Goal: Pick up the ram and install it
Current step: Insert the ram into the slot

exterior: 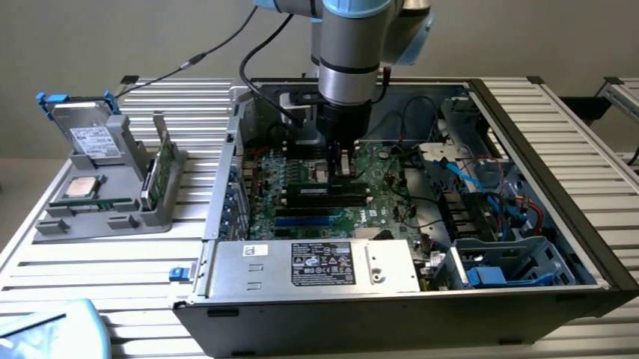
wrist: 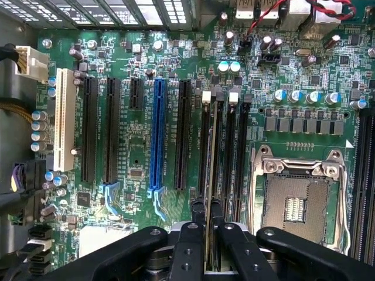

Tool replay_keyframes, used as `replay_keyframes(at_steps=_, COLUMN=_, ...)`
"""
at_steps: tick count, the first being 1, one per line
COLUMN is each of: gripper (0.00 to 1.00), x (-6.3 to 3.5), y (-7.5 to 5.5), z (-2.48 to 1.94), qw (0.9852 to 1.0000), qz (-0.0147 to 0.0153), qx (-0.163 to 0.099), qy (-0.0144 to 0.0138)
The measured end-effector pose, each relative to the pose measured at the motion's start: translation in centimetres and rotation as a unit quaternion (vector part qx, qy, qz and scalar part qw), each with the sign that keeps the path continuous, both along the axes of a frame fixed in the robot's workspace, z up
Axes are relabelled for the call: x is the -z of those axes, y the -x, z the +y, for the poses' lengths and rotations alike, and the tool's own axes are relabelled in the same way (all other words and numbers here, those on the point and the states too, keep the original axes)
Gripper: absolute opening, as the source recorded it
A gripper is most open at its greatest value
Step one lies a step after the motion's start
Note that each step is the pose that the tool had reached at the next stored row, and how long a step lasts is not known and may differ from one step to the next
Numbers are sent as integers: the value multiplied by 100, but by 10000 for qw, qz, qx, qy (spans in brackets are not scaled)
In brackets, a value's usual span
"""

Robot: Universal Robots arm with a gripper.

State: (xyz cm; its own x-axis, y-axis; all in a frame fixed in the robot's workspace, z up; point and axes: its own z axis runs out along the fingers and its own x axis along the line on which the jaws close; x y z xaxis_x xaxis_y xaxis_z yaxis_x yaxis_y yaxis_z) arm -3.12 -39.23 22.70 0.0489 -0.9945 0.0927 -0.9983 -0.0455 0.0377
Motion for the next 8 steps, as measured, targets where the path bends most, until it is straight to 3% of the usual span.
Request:
replay_keyframes(at_steps=4, gripper=14, x=13, y=1, z=0, qw=10000, qz=0, qx=-26, qy=22)
replay_keyframes(at_steps=8, gripper=14, x=26, y=1, z=0, qw=9999, qz=1, qx=-47, qy=89)
